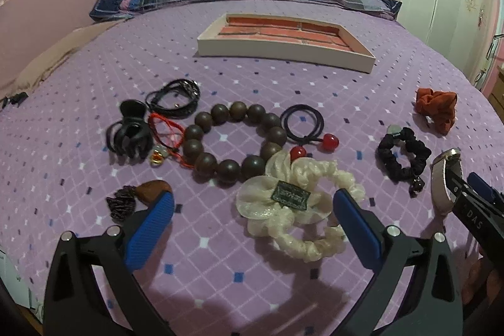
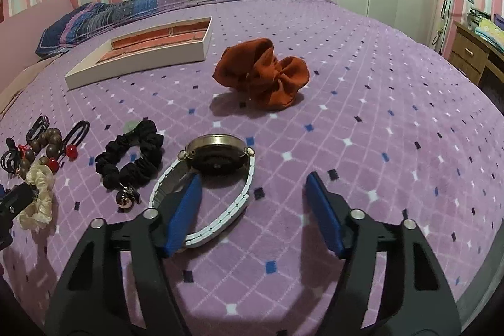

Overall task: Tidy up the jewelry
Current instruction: 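Grasp the cream scrunchie with the left tool while the right tool grasps the white-strap watch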

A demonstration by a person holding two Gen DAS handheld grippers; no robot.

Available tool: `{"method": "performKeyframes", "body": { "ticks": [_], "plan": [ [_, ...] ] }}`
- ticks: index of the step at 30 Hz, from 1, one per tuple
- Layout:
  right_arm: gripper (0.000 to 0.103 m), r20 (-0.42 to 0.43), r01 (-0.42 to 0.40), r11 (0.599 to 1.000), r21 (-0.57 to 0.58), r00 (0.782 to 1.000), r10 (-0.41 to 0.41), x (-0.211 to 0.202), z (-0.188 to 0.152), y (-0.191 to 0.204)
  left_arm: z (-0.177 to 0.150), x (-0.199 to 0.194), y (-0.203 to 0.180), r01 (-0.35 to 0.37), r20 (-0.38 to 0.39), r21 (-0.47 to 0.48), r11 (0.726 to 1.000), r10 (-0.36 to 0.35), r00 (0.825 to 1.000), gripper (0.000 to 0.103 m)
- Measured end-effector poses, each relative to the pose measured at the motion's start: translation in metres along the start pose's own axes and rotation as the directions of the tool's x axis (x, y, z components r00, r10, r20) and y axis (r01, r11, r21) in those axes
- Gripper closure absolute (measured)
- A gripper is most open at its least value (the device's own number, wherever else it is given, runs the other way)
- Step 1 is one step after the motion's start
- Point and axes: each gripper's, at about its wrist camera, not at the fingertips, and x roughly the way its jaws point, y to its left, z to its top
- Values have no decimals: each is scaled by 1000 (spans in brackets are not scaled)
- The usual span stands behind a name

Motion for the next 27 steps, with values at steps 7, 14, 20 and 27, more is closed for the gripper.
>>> {"method": "performKeyframes", "body": {
  "ticks": [7, 14, 20, 27],
  "plan": [
    [45, 4, -8, 1000, 21, 1000, 8, 2, -3, 2, -6, 18, -1, 22, -58, 1, 1000, -21, 998, 31],
    [62, 13, -21, 1000, 22, 1000, 21, 2, -6, 5, -10, 18, -8, -4, -19, 34, 999, 5, 1000, 44],
    [75, 31, -23, 1000, -3, 999, 23, 4, -8, 12, -13, 18, -9, -2, 1, 21, 1000, 2, 1000, 44],
    [84, 45, 8, 1000, -16, 999, -8, 6, -7, 17, -15, 17, -19, 6, 26, 47, 999, -7, 1000, 63]
  ]
}}
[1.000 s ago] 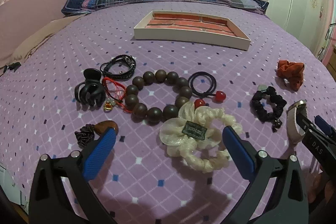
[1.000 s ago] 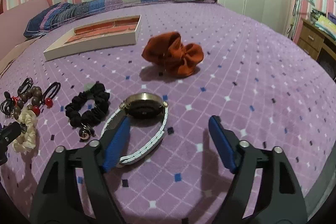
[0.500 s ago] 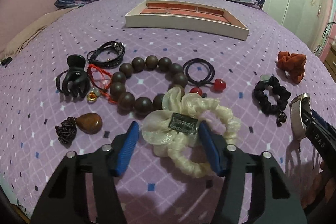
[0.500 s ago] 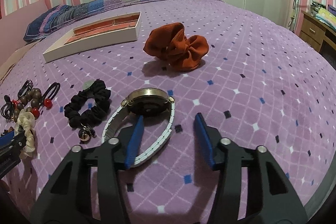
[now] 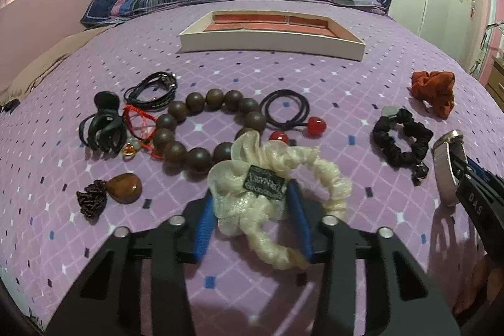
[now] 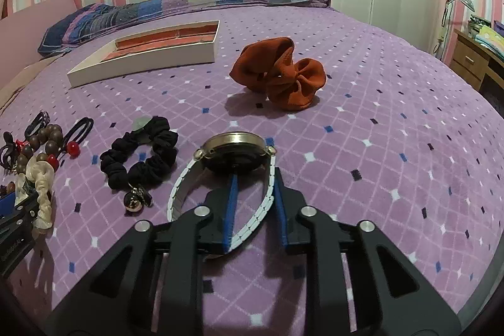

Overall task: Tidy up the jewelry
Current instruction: 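Grasp the cream scrunchie with the left tool while the right tool grasps the white-strap watch, then carry the scrunchie and watch over the brick-pattern tray with both tools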

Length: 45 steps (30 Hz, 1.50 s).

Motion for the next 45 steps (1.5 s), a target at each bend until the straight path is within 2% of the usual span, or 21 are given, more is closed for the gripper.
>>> {"method": "performKeyframes", "body": {
  "ticks": [7, 12, 24, 28, 30, 35, 39, 42, 45],
  "plan": [
    [89, 28, 68, 997, -42, 997, -67, 0, -2, 10, 2, 2, 5, 35, 6, -49, 998, -35, 999, 72],
    [91, 54, 99, 992, -77, 994, -95, -2, -3, 17, 0, -2, 0, 34, 33, -23, 999, -33, 999, 82],
    [95, 67, 32, 997, -68, 997, -27, -13, 8, 14, 14, -12, 6, 52, 69, -11, 999, -51, 996, 86],
    [95, 66, -14, 997, -76, 998, 19, -14, 14, 13, 24, -22, 15, 63, 92, -19, 998, -61, 994, 86],
    [95, 60, -33, 996, -77, 997, 38, -13, 19, 13, 32, -24, 16, 56, 104, -4, 998, -55, 993, 86],
    [95, 50, -75, 996, -55, 996, 77, -6, 39, 18, 59, -21, 26, 116, 111, -32, 993, -112, 988, 86],
    [95, 58, -104, 993, -52, 993, 107, 2, 63, 27, 89, -12, 29, 110, 142, -19, 994, -106, 984, 86],
    [95, 71, -135, 990, -50, 988, 138, 10, 88, 35, 115, 2, 33, 130, 139, -32, 991, -125, 982, 86],
    [95, 90, -156, 987, -44, 983, 159, 25, 127, 46, 143, 15, 35, 136, 146, -28, 990, -131, 981, 86]
  ]
}}
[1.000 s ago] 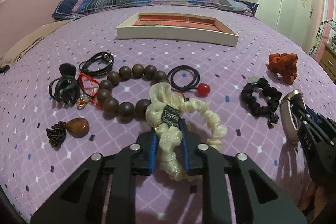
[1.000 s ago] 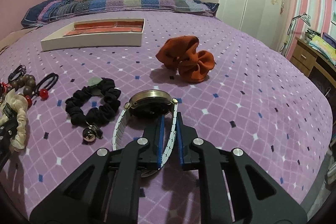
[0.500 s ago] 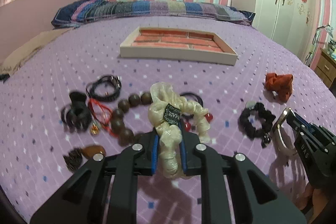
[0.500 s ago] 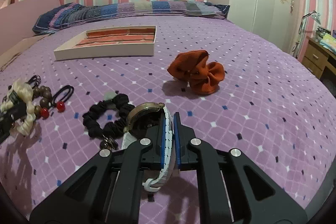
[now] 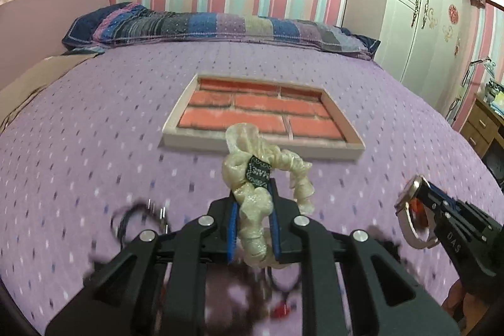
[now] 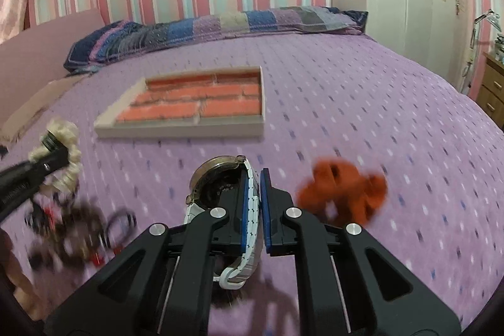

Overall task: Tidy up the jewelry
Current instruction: 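Carry the scrunchie and watch over the brick-pattern tray with both tools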

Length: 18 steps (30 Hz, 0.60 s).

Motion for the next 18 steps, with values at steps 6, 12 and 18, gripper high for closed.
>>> {"method": "performKeyframes", "body": {
  "ticks": [6, 12, 18],
  "plan": [
    [95, 38, -28, 1000, -1, 999, 28, 54, 79, 14, 75, 45, 4, 3, 39, 19, 1000, -4, 999, 86],
    [95, -2, -13, 1000, 13, 1000, 13, 139, 137, 18, 133, 116, 14, -3, -7, 25, 1000, 4, 1000, 86],
    [95, -98, 60, 998, -15, 993, -61, 225, 159, 17, 164, 207, 31, -23, -113, 50, 998, 28, 993, 86]
  ]
}}
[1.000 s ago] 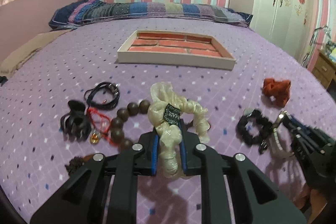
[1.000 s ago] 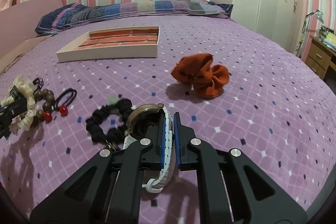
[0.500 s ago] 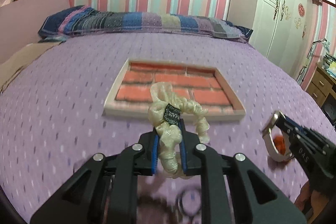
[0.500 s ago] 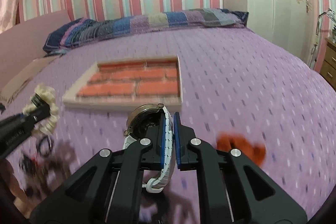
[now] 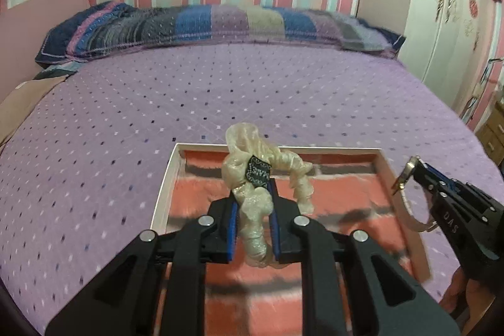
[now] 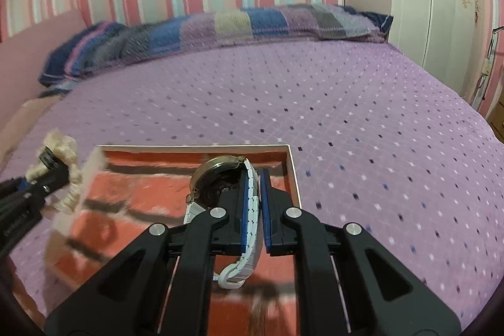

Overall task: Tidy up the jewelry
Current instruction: 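Carry the scrunchie and watch over the brick-pattern tray with both tools, then open both tools to drop the scrunchie and watch into the tray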

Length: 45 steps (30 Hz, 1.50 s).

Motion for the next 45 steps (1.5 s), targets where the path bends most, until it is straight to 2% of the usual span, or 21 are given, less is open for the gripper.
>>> {"method": "performKeyframes", "body": {
  "ticks": [6, 11, 14, 16, 21, 23, 26, 27, 29, 31, 33, 35, 37, 39, 44, 45],
  "plan": [
    [95, -122, 27, 1000, 4, 992, -27, 57, 13, -2, 10, 63, 10, -7, -115, -14, 1000, 5, 993, 86],
    [94, -226, 21, 1000, -22, 974, -26, 87, 13, 6, 8, 86, 15, -22, -172, -3, 1000, 21, 985, 86],
    [94, -228, 59, 998, -37, 971, -66, 92, 16, 8, 2, 104, 17, -41, -245, -5, 999, 38, 969, 86],
    [94, -258, 57, 997, -47, 964, -67, 99, 15, 9, -1, 111, 16, -50, -286, 7, 999, 49, 957, 85],
    [92, -288, 49, 997, -59, 956, -64, 105, 11, 10, 1, 115, 12, -68, -301, 32, 997, 75, 951, 80],
    [90, -295, 48, 997, -60, 953, -63, 107, 13, 11, 1, 115, 10, -89, -300, 43, 995, 98, 949, 68],
    [87, -285, 42, 998, -53, 957, -55, 101, 15, 10, 7, 116, 14, -88, -291, 26, 996, 92, 952, 63],
    [85, -278, 39, 998, -54, 959, -52, 97, 17, 10, 6, 112, 16, -84, -289, 15, 996, 84, 954, 61],
    [70, -266, 29, 998, -55, 963, -43, 90, 17, 9, 7, 107, 19, -95, -281, 9, 995, 93, 955, 55],
    [65, -243, 26, 998, -56, 969, -38, 80, 20, 9, 8, 99, 21, -93, -272, 1, 996, 90, 958, 55],
    [64, -222, 17, 998, -52, 975, -29, 70, 22, 8, 9, 88, 23, -80, -259, -15, 997, 73, 963, 55],
    [52, -193, -3, 999, -48, 981, -7, 54, 23, 8, 9, 72, 26, -62, -244, -31, 998, 53, 968, 55],
    [48, -148, -1, 999, -50, 989, -7, 38, 22, 8, 9, 49, 27, -54, -199, -31, 998, 46, 979, 49],
    [45, -108, -1, 999, -54, 994, -5, 17, 19, 8, 7, 26, 30, -42, -150, -36, 998, 36, 988, 37],
    [31, -34, -13, 999, -40, 999, 11, -34, 3, 1, -13, -46, 34, -22, -48, -25, 999, 20, 999, 32],
    [30, -16, -13, 999, -43, 1000, 12, -47, -2, -1, -23, -64, 34, -17, -32, -17, 1000, 16, 999, 29]
  ]
}}
